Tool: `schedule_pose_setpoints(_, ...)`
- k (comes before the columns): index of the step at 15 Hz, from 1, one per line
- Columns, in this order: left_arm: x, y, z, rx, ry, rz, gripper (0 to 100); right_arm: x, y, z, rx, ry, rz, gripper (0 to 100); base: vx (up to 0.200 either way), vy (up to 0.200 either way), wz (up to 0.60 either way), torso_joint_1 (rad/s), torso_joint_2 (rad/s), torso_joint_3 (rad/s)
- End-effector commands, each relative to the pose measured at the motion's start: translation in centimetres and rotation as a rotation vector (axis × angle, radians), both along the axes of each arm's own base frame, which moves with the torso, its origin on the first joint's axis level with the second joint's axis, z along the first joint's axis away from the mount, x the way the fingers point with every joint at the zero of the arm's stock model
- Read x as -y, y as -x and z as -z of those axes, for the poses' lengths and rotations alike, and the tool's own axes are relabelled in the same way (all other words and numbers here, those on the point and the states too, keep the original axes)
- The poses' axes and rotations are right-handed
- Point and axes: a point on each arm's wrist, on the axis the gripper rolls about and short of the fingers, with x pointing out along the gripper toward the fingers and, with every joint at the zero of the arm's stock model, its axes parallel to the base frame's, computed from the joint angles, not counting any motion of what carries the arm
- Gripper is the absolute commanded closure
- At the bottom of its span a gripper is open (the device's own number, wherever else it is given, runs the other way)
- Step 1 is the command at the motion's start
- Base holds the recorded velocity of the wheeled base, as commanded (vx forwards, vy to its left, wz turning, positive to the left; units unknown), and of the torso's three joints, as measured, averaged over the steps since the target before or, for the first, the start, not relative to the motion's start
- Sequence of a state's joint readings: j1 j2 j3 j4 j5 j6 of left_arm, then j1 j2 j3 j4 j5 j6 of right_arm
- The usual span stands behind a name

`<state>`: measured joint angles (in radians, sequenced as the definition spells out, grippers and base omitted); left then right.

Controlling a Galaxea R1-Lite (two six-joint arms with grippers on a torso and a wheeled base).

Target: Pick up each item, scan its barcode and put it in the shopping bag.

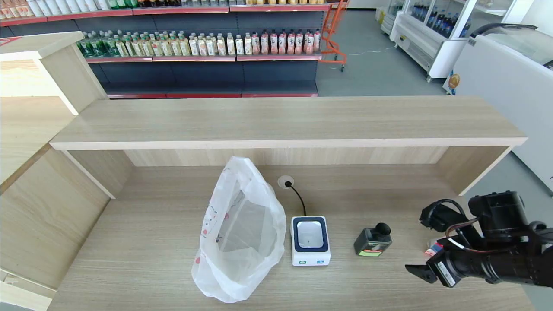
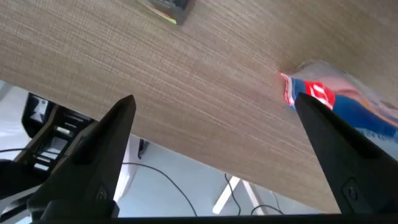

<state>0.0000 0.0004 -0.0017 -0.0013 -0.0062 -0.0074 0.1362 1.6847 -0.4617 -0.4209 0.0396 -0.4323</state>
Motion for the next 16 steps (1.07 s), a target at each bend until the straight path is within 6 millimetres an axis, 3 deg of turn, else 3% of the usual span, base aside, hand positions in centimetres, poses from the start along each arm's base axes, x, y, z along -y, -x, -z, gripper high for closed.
schedule_pose_setpoints(1,0.0,0.0,0.0,0.001,0.0,0.0,0,-1.4,-2.6,3.5,-0.04,-0.012,-0.081,0,0.0,0.0,0.0,0.0,0.0,0.0)
schedule_pose_setpoints(5,0.0,0.0,0.0,0.001,0.0,0.0,0,-2.9,-5.4,5.2,-0.005,-0.045,-0.147,0,0.0,0.0,0.0,0.0,0.0,0.0)
schedule_pose_setpoints(10,0.0,0.0,0.0,0.001,0.0,0.0,0,-6.0,-9.0,4.7,0.098,-0.067,-0.219,0,0.0,0.0,0.0,0.0,0.0,0.0)
schedule_pose_setpoints(16,0.0,0.0,0.0,0.001,0.0,0.0,0,-7.2,-9.2,5.2,0.092,-0.074,-0.261,0,0.0,0.0,0.0,0.0,0.0,0.0)
